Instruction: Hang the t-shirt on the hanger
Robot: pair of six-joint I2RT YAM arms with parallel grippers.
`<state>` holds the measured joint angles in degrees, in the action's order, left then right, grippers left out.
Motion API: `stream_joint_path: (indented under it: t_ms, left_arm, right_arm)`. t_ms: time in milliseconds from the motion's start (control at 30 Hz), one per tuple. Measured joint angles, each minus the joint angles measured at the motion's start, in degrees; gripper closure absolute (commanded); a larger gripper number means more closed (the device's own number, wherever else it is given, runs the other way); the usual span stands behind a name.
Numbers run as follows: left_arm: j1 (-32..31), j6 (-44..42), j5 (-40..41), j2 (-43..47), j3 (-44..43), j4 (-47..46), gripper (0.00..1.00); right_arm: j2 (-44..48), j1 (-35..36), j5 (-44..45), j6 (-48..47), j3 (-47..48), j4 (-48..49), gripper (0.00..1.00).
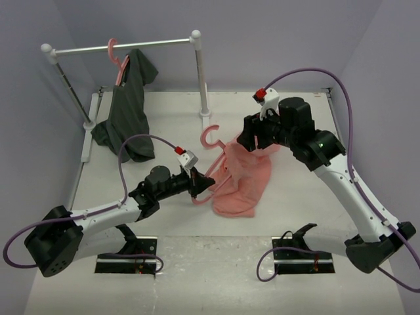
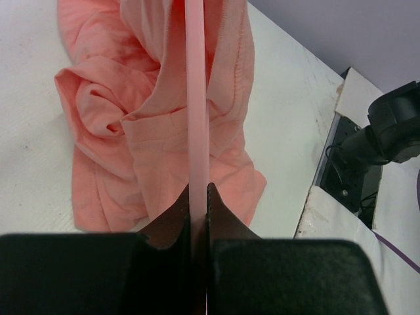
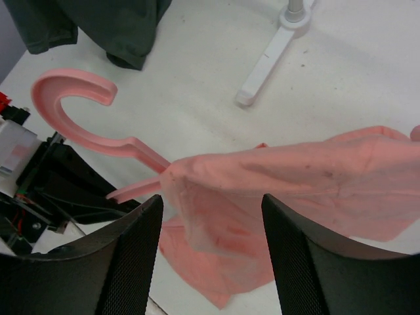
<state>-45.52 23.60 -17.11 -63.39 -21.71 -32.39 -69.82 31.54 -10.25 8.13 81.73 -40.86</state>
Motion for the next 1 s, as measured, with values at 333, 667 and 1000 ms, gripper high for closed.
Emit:
stream_joint_path:
  t_ms: [333,667,1000]
  left_arm:
    - [0.0,-4.2,-3.9,-3.3,0.7,-3.8,1.00]
    - [0.0,-15.0,-7.5,-5.8,-1.4,-4.4,1.00]
    - [0.0,-27.8,-11.2,-4.5,-4.7,-1.3,1.00]
  right_arm:
    - [6.0,-0.6,-3.5,-27.1,-9.8,2.2,0.27]
    - [7.6,-0.6,-3.5,-44.7,-12.2,1.3,0.29]
    - [11.6,-0.6,-11.9,-53.4,-15.1,-2.1,0.49]
